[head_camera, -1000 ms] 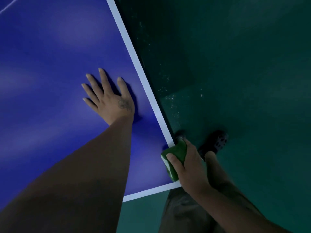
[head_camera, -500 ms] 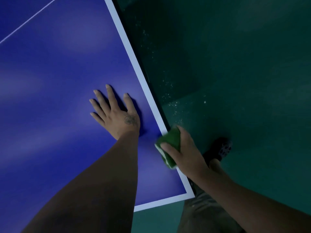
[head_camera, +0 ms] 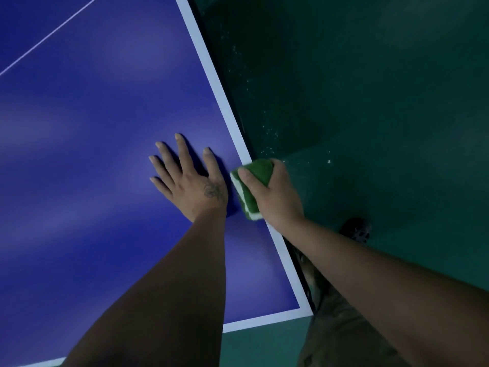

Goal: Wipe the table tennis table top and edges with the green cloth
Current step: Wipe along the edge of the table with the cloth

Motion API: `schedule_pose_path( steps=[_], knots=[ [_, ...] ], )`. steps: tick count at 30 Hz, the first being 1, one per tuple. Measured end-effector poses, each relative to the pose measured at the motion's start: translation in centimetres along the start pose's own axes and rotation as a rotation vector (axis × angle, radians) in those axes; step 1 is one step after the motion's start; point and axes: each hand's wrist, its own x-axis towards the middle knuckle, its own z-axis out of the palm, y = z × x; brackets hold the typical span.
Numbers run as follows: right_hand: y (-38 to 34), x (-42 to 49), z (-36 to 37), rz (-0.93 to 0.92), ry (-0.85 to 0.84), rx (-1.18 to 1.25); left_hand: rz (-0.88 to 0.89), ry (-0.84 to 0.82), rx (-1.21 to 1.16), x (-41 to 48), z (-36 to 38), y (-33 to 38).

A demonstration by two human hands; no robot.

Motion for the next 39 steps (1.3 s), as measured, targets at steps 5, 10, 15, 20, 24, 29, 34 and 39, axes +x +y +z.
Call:
schedule_pose_path(
  steps=[5, 10, 15, 20, 24, 29, 34, 39],
  knots=[
    [0.1, -0.1, -1.5, -0.021, -0.066, 0.079, -0.003, 0.016, -0.013, 0.0, 0.2, 0.1],
    [6.9, -8.5, -3.2, 0.142, -0.114, 0.055, -0.001, 0.035, -0.018, -0.1, 0.1, 0.1],
    [3.6, -7.2, -0.8, 0.183, 0.049, 0.053, 0.006, 0.057, -0.027, -0.2, 0.3, 0.0],
    [-5.0, 3.6, 0.7, 0.010, 0.068, 0.045, 0.015, 0.085, -0.026, 0.0, 0.7, -0.3],
    [-9.9, 8.8, 0.4, -0.051, -0.026, 0.020, 0.016, 0.088, -0.034, 0.0, 0.4, -0.1],
    [-5.1, 3.4, -1.4, 0.008, -0.082, -0.009, 0.011, 0.087, -0.036, 0.0, 0.2, 0.0],
    [0.0, -2.6, -1.9, 0.112, -0.082, -0.047, 0.007, 0.042, -0.025, -0.1, 0.1, 0.1],
    [-3.8, 1.2, 0.2, 0.064, 0.025, -0.024, 0.023, 0.053, -0.020, 0.0, 0.2, -0.2]
  ],
)
